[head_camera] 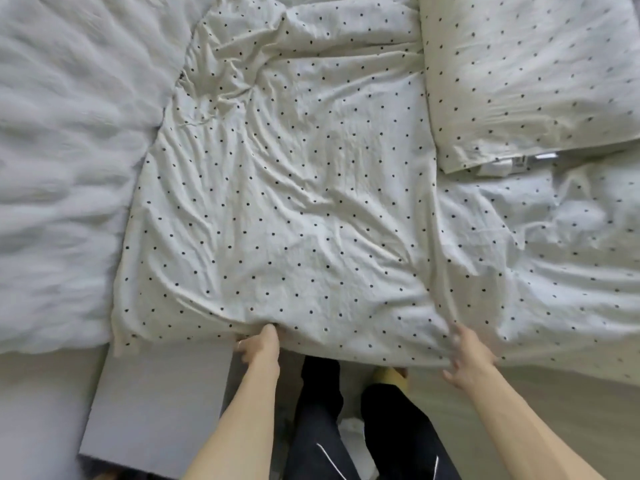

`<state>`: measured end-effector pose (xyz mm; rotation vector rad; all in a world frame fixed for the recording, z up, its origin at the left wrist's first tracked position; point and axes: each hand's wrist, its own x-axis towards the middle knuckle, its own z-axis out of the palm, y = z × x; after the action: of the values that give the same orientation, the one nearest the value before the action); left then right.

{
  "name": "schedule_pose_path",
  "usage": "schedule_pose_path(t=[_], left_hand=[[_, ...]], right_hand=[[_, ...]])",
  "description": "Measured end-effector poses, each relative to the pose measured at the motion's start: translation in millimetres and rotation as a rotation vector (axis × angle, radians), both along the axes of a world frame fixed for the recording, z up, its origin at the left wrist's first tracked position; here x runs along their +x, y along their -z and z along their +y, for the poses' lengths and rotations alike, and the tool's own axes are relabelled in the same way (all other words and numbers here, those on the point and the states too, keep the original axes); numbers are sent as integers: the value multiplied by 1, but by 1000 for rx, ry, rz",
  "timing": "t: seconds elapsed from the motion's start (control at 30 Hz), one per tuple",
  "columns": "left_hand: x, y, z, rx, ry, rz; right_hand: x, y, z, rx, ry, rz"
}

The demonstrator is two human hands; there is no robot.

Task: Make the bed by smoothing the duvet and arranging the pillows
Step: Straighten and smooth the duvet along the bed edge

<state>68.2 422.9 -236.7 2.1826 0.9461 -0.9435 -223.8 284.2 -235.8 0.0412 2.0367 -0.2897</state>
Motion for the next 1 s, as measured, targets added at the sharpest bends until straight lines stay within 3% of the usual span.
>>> schedule_pose_path(t=[0.1, 0.17, 0.27, 0.33, 0.4, 0.47, 0.53, 0.6, 0.67, 0.73, 0.83, 0.9, 0.97, 1.0], left_hand=[[6, 8, -3, -272, -121, 102], [10, 4, -9, -344, -151, -14], [15, -10, -13, -271, -163, -298], [10, -16, 8, -116, -17, -405], [5, -13, 37, 27, 110, -278], [10, -10, 48, 118, 187, -108], [17, -8, 33, 169, 293, -124], [5, -9, 10, 222, 586, -332], [-29, -15, -20, 157, 982, -496], [-68, -17, -56, -6, 1364, -515], [-131, -7, -107, -221, 1921, -568], [-164, 8, -131, -296, 2229, -588], [-186, 26, -147, -169, 2426, -513], [-193, 32, -151, -47, 2450, -440]], right_hand=[[4, -7, 2, -176, 202, -253], [11, -15, -8, -264, 263, -302], [20, -39, -14, -400, 115, -95], [20, -52, 3, -454, -120, 48], [9, -42, 43, -308, -287, 109], [-16, -19, 75, -68, -439, 43], [-39, -5, 74, 80, -594, -78], [-49, -1, 54, 183, -922, -78], [-51, -6, 29, 169, -1271, 116], [-43, -9, 3, -75, -1475, 322], [-40, -5, -26, -532, -1608, 459], [-62, 9, -34, -703, -1789, 573], [-109, 27, -43, -485, -1900, 539], [-135, 36, -43, -321, -1855, 500]])
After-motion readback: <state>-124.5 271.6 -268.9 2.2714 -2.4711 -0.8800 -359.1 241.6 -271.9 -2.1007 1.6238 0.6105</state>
